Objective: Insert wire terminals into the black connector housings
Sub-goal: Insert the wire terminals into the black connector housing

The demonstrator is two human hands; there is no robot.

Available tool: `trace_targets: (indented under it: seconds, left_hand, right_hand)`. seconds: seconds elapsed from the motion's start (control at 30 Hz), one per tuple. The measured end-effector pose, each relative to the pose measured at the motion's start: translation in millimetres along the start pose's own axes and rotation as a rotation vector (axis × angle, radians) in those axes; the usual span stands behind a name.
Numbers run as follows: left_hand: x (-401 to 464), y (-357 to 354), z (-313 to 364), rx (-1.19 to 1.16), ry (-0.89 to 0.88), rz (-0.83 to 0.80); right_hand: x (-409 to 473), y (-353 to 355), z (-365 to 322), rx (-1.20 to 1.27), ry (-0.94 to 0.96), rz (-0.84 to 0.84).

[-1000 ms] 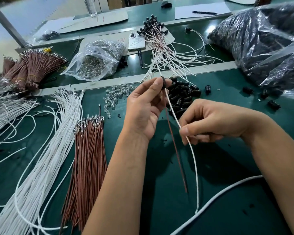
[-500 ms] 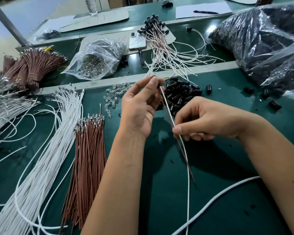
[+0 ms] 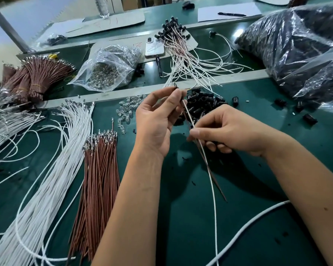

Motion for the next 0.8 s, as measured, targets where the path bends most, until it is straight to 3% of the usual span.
trace_targets:
  seconds: [0.17,0.43,0.8]
  left_hand:
    - [-4,-6,-1,0.168,-0.104,-0.087]
    - [-5,-8,-3,0.211,-0.156,-0.167]
    - [-7,-11,-3,0.305,-0.171,-0.154]
  right_hand:
    - [5,2,0,0.097,0.097,0.265]
    - [5,1,-1,0.118,0.119,0.286]
    - [2,0,-8,0.189,0.184,0.308]
Point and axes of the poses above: each hand's wrist, its own x-axis towards the middle knuckle, its own y-axis out of the back of the hand, z = x × y, the point moved 1 cm from there along x, towards the middle knuckle, and after that the axes turned 5 degrees about y, right-handed, at the moved point
